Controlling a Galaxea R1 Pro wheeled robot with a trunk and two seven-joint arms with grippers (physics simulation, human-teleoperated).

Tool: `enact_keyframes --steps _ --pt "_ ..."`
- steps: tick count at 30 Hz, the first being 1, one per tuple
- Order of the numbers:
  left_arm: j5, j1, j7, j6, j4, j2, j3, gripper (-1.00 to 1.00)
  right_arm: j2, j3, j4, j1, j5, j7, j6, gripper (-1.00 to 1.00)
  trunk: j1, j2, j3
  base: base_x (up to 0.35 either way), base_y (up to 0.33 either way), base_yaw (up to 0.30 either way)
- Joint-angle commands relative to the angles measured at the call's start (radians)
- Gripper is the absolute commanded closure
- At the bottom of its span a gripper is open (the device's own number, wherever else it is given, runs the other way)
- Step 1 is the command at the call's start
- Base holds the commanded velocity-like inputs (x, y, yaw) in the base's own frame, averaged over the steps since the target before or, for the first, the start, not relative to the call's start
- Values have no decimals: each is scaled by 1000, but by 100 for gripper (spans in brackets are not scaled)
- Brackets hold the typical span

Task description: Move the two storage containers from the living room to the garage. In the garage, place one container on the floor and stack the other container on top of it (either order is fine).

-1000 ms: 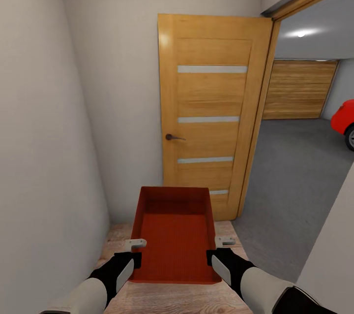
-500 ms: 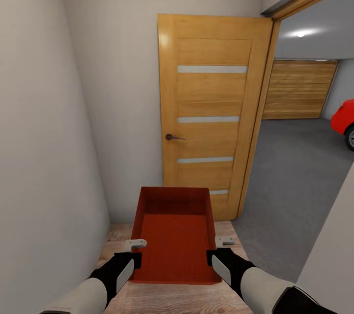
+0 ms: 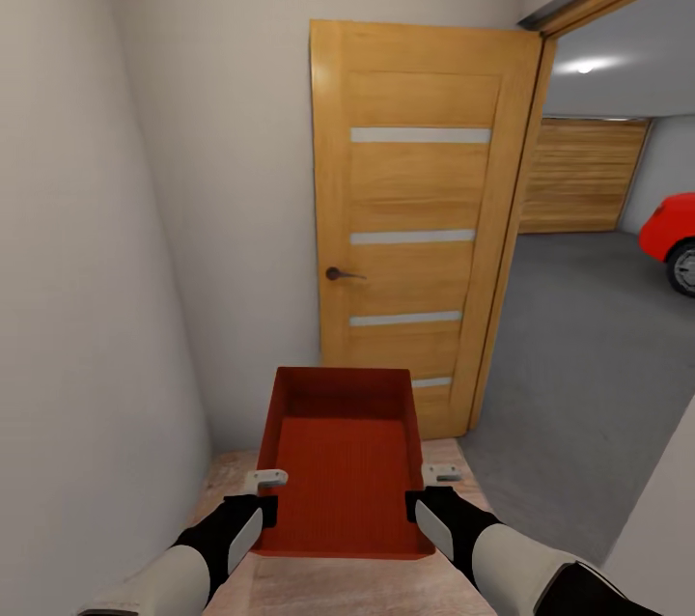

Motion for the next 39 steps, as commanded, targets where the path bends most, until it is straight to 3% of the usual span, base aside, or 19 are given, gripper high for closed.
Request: enact_keyframes --steps 1,17,30,39 --pt "-2 1 11 7 1 2 -14 100 -3 -1 -3 -1 26 -9 -46 100 1 -1 0 197 171 -239" --pt "-2 1 12 5 1 2 -14 100 -3 -1 -3 -1 26 -9 -46 100 1 -1 0 189 162 -248" --pt "-3 1 24 -3 -2 0 -14 100 -3 -1 -3 -1 26 -9 -46 100 1 -1 0 19 26 -232" --pt "-2 1 20 -4 0 1 -14 100 -3 -1 -3 -1 26 -9 -46 100 1 -1 0 114 268 -52"
